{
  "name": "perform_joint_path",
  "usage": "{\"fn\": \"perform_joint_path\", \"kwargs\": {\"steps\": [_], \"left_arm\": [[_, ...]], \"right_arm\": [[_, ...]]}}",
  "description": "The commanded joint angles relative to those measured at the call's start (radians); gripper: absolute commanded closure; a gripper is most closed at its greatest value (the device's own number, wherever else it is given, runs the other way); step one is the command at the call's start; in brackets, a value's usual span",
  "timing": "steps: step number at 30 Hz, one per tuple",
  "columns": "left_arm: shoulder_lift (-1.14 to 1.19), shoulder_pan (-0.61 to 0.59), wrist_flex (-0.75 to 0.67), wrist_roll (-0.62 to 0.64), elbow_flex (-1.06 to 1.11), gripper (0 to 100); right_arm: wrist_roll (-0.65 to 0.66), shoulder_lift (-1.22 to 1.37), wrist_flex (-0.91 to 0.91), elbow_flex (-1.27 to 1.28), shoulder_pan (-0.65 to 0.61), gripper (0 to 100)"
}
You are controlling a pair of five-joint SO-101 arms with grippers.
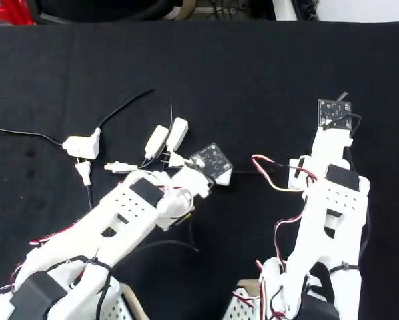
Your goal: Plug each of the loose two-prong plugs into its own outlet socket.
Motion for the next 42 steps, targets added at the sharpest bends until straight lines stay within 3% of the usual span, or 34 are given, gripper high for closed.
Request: {"fn": "perform_joint_path", "kwargs": {"steps": [1, 5, 10, 14, 18, 24, 30, 34, 38, 42], "left_arm": [[-0.006, -0.021, 0.049, 0.041, -0.053, 79], [-0.012, -0.062, 0.161, 0.011, -0.134, 68], [0.0, -0.2, 0.272, -0.178, -0.246, 67], [0.002, -0.248, 0.101, -0.436, -0.189, 67], [0.002, -0.197, -0.018, -0.537, -0.061, 67], [0.061, -0.153, -0.023, -0.516, -0.022, 67], [0.325, -0.148, -0.011, -0.41, -0.16, 68], [0.399, -0.151, 0.06, -0.316, -0.28, 79], [0.393, -0.111, 0.17, -0.304, -0.314, 91], [0.379, -0.024, 0.241, -0.279, -0.311, 94]], "right_arm": [[-0.009, -0.027, -0.018, -0.008, -0.011, 98.6], [-0.009, -0.027, -0.018, -0.008, -0.012, 98.6], [-0.009, -0.025, -0.018, -0.008, -0.018, 98.6], [-0.008, -0.024, -0.018, -0.008, -0.018, 98.6], [-0.006, -0.022, -0.02, -0.008, -0.018, 98.6], [-0.003, -0.024, -0.02, -0.008, -0.018, 98.6], [-0.003, -0.022, -0.02, -0.008, -0.018, 98.6], [-0.002, -0.024, -0.02, -0.008, -0.017, 98.6], [-0.002, -0.024, -0.021, -0.008, -0.017, 98.6], [0.0, -0.022, -0.021, -0.008, -0.018, 98.6]]}}
